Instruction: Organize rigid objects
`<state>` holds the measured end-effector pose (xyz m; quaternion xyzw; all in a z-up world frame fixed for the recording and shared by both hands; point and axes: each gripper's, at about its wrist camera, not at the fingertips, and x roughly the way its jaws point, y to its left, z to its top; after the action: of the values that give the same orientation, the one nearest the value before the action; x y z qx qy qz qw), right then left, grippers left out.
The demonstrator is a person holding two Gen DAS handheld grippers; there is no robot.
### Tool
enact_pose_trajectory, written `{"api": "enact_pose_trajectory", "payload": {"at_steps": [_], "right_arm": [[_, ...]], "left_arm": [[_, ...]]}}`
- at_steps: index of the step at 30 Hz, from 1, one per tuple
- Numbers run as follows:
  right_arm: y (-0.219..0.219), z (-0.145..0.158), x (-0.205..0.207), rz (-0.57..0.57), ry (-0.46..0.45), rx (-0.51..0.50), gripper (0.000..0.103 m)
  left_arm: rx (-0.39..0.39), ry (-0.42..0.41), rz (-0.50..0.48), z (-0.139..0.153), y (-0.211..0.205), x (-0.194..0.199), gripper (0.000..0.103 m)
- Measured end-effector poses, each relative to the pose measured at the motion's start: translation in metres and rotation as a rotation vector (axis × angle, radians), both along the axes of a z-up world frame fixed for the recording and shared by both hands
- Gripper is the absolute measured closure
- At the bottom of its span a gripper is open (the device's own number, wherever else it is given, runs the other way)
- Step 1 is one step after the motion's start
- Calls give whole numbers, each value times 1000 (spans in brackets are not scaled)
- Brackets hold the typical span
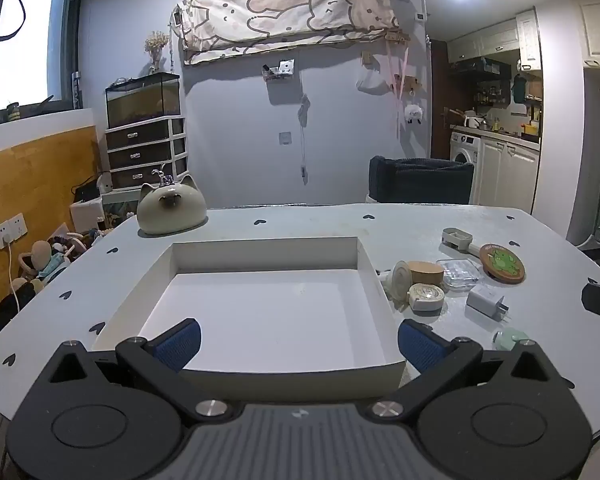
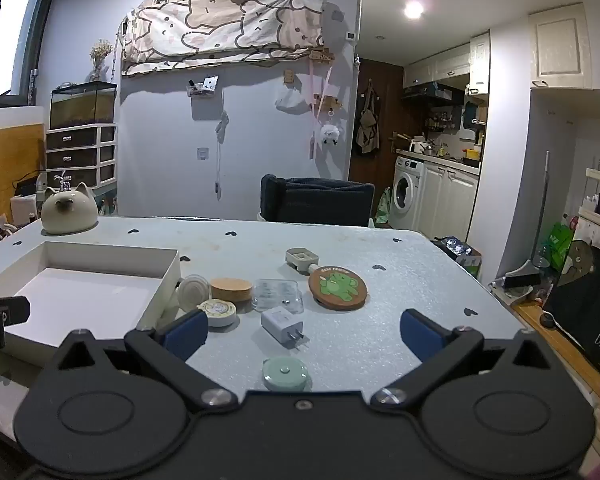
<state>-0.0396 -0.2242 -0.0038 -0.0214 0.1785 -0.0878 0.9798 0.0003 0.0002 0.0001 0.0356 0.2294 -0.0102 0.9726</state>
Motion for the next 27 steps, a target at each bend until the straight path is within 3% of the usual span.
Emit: {"api": "enact_pose_trajectory", "payload": {"at_steps": [27], "right_arm": [[0,-1,1,0,10,2,0]], "left_arm": [[-2,4,0,0,0,0,0]]}}
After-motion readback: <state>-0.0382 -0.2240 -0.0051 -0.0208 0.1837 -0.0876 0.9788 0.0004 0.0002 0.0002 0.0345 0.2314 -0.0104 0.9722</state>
